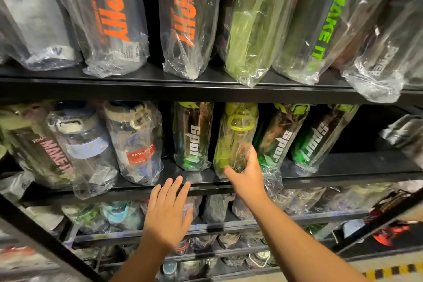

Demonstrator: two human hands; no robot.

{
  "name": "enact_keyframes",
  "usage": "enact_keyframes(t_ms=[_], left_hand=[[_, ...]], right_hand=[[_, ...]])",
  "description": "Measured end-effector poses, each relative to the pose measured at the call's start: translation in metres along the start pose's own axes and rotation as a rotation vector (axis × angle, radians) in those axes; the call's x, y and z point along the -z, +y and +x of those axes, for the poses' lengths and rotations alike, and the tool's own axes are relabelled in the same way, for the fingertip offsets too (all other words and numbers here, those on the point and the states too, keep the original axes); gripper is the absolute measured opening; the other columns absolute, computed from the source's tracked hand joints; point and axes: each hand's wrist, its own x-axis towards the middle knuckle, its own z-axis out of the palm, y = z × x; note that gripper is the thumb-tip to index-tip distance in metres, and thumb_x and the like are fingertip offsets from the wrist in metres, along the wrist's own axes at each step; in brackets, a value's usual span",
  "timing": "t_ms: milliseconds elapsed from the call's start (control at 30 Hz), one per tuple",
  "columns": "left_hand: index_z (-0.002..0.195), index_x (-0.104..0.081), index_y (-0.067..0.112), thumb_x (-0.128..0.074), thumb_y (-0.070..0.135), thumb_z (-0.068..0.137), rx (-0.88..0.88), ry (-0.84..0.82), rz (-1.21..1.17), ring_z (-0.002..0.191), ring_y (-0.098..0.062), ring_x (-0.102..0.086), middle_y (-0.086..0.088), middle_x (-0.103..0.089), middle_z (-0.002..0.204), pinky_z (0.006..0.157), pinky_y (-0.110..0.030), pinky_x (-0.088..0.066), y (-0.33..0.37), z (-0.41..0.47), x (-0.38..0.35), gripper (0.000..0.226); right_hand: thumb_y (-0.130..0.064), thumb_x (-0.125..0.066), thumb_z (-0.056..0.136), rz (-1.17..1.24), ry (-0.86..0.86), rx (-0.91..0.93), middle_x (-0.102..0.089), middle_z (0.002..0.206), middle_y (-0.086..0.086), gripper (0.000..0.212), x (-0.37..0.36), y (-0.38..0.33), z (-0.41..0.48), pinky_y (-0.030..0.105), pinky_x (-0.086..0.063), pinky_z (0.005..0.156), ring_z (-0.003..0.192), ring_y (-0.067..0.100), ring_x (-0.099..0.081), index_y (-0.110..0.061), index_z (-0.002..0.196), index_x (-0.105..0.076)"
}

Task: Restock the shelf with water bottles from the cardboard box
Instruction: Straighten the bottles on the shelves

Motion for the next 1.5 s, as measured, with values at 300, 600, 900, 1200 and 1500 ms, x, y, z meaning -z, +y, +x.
enact_keyframes(t_ms=[300,600,900,1200,1500], left_hand=[[0.143,-0.056,0.013,-0.064,0.040,0.091,-0.070,0.262,-0.006,0.141,-0.033,-0.044,-0.010,-0.050,0.151,0.116,-0.054,-0.032,0.000,-0.003,-0.012,0.060],[0.140,-0.058,0.009,-0.068,0.036,0.090,-0.093,0.383,-0.060,0.141,-0.035,-0.044,-0.013,-0.051,0.150,0.116,-0.056,-0.032,0.001,-0.004,-0.019,0.058],[0.139,-0.059,0.008,-0.065,0.035,0.090,-0.108,0.404,-0.075,0.139,-0.036,-0.046,-0.014,-0.052,0.148,0.114,-0.058,-0.034,0.000,-0.005,-0.019,0.056],[0.139,-0.059,0.008,-0.056,0.039,0.093,-0.111,0.392,-0.065,0.138,-0.036,-0.047,-0.014,-0.052,0.148,0.112,-0.058,-0.036,0.001,-0.004,-0.016,0.056],[0.140,-0.058,0.008,-0.056,0.038,0.092,-0.109,0.382,-0.078,0.139,-0.036,-0.046,-0.015,-0.051,0.148,0.115,-0.057,-0.033,0.000,-0.004,-0.019,0.057]], right_hand=[[-0.022,-0.080,0.080,0.020,-0.061,0.033,-0.042,0.141,-0.005,0.091,0.001,0.004,0.008,0.031,-0.042,0.106,0.129,0.013,-0.046,-0.024,0.151,-0.024],[-0.018,-0.079,0.081,0.024,-0.065,0.045,-0.042,0.133,-0.010,0.086,0.001,0.008,0.010,0.025,-0.041,0.099,0.124,0.012,-0.047,-0.028,0.147,-0.024],[-0.029,-0.084,0.078,-0.017,0.044,0.063,-0.038,0.140,0.000,0.097,-0.005,0.003,0.008,0.040,-0.038,0.113,0.131,0.018,-0.038,-0.014,0.151,-0.023],[-0.033,-0.083,0.079,-0.014,0.089,0.081,-0.037,0.139,-0.006,0.096,-0.005,-0.002,0.004,0.028,-0.037,0.111,0.131,0.011,-0.038,-0.016,0.152,-0.024],[-0.026,-0.083,0.078,0.112,0.069,0.092,-0.026,0.143,-0.018,0.102,-0.001,0.002,0.001,0.001,-0.026,0.098,0.134,-0.002,-0.032,-0.024,0.155,-0.016]])
